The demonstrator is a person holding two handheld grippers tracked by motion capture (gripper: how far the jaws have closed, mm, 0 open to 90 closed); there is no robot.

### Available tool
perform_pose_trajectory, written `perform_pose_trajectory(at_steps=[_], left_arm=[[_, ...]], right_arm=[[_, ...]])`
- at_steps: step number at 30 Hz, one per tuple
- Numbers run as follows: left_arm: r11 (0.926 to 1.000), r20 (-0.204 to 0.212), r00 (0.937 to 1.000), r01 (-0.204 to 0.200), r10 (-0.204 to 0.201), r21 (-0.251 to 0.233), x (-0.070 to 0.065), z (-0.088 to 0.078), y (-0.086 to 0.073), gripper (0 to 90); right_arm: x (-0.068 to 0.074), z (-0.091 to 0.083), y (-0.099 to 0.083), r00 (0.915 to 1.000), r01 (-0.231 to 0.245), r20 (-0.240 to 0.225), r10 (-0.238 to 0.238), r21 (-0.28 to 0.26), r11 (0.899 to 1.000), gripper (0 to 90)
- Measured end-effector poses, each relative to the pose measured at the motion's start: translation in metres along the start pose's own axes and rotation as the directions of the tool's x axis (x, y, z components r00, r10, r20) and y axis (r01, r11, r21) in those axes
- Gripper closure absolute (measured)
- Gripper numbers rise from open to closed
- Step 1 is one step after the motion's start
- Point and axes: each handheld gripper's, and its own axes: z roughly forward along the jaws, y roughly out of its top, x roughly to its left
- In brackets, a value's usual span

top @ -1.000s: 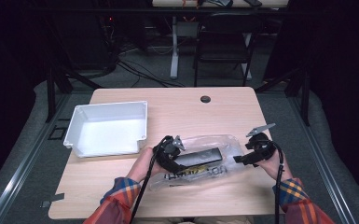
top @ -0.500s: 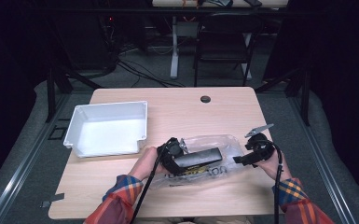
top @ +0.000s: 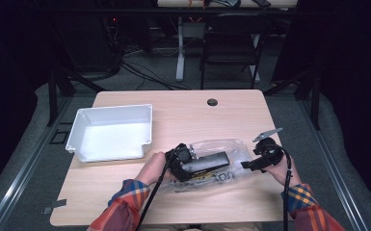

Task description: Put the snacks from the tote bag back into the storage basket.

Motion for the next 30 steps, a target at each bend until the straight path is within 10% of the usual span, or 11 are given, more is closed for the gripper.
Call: perform_pose_trajectory(at_steps=[16, 30], left_arm=[[0.9989, 0.001, 1.0000, -0.009, 0.009, 0.046, -0.0005, 0.0071, 0.0032, 40.9], [0.9999, -0.002, 1.0000, -0.006, 0.006, -0.009, 0.0006, 0.0016, -0.0003, 44.2]], right_arm=[[0.0004, -0.0001, 0.0000, 1.0000, 0.003, -0.001, -0.003, 0.000, 1.000, 16.3], [-0.0016, -0.0016, -0.0010, 1.0000, -0.006, -0.003, 0.006, -0.002, 1.000, 16.2]])
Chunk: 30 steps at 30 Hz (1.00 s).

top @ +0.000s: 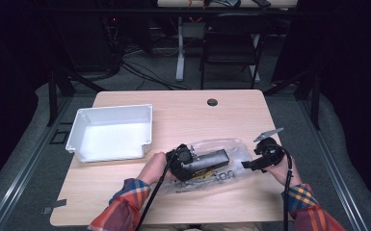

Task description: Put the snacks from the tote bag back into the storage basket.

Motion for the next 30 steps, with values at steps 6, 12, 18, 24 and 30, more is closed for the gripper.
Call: perform_pose_trajectory(at_steps=[6, 12, 18, 24, 30], left_arm=[[0.9979, 0.034, 0.9991, 0.029, -0.027, -0.058, 0.004, -0.015, -0.003, 44.2], [0.9964, 0.054, 0.9984, 0.023, -0.019, -0.082, 0.004, -0.026, -0.006, 44.1], [0.9955, 0.059, 0.9983, 0.004, 0.001, -0.094, 0.007, -0.038, -0.007, 44.1], [0.9927, 0.061, 0.9969, -0.042, 0.049, -0.113, 0.009, -0.056, -0.006, 44.1], [0.9922, 0.054, 0.9968, -0.053, 0.059, -0.113, 0.013, -0.069, -0.009, 44.1]], right_arm=[[-0.001, -0.001, -0.001, 1.0000, -0.006, 0.004, 0.006, 0.000, 1.000, 16.2], [-0.001, -0.001, 0.000, 1.0000, -0.005, 0.004, 0.005, -0.004, 1.000, 16.1], [-0.001, -0.001, -0.001, 1.0000, -0.010, 0.000, 0.010, -0.011, 1.000, 16.1], [-0.003, -0.002, -0.001, 1.0000, -0.006, 0.002, 0.006, -0.004, 1.000, 16.1], [-0.003, -0.002, -0.001, 0.9999, -0.012, 0.008, 0.012, -0.005, 1.000, 16.1]])
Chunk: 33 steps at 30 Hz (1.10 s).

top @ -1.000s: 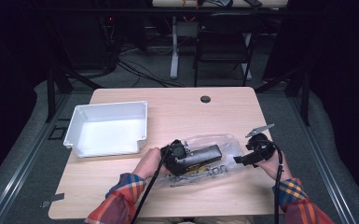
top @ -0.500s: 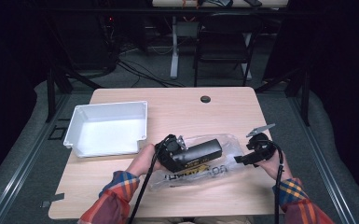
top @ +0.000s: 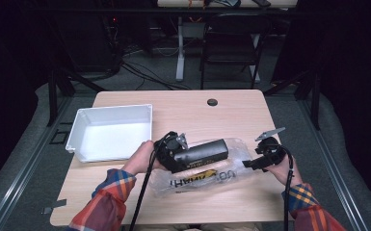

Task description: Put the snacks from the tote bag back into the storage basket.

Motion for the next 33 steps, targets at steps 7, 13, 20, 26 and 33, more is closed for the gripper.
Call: perform_pose_trajectory(at_steps=[7, 13, 20, 26, 33], left_arm=[[0.9998, -0.009, 0.9998, -0.017, 0.017, 0.013, 0.004, -0.014, -0.003, 44.2], [0.9999, -0.037, 0.9992, -0.012, 0.012, -0.001, 0.011, -0.032, -0.008, 44.2], [0.9999, -0.074, 0.9971, -0.016, 0.015, -0.003, 0.017, -0.050, -0.013, 44.3], [0.9999, -0.077, 0.9970, -0.010, 0.011, 0.006, 0.023, -0.062, -0.021, 44.3], [0.9997, -0.103, 0.9944, 0.024, -0.023, 0.003, 0.032, -0.079, -0.037, 44.3]], right_arm=[[-0.001, 0.001, 0.000, 1.0000, -0.004, 0.000, 0.004, -0.001, 1.000, 16.0], [-0.001, 0.001, 0.000, 1.0000, -0.003, -0.007, 0.003, -0.003, 1.000, 15.6], [-0.002, 0.000, -0.001, 0.9999, -0.010, 0.006, 0.010, -0.004, 1.000, 15.4], [-0.003, 0.000, -0.001, 1.0000, -0.009, 0.003, 0.009, 0.000, 1.000, 15.5], [-0.004, 0.000, -0.002, 0.9999, -0.009, 0.007, 0.009, 0.000, 1.000, 15.5]])
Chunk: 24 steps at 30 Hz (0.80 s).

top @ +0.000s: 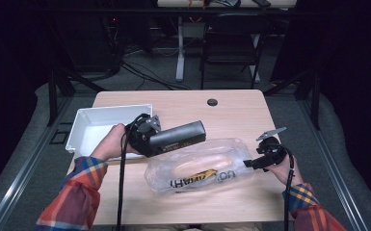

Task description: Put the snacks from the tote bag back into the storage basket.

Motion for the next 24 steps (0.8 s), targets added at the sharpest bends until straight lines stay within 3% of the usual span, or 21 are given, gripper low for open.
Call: perform_pose_trajectory(at_steps=[15, 24], left_arm=[[0.9976, -0.060, 0.9960, 0.066, -0.065, 0.017, 0.027, -0.033, -0.051, 44.2], [0.9919, -0.087, 0.9886, 0.125, -0.122, 0.022, 0.046, -0.041, -0.088, 44.1]], right_arm=[[0.000, 0.001, 0.000, 1.0000, -0.003, 0.002, 0.003, 0.005, 1.000, 15.4], [-0.001, 0.002, -0.001, 1.0000, -0.002, 0.007, 0.002, 0.007, 1.000, 15.4]])
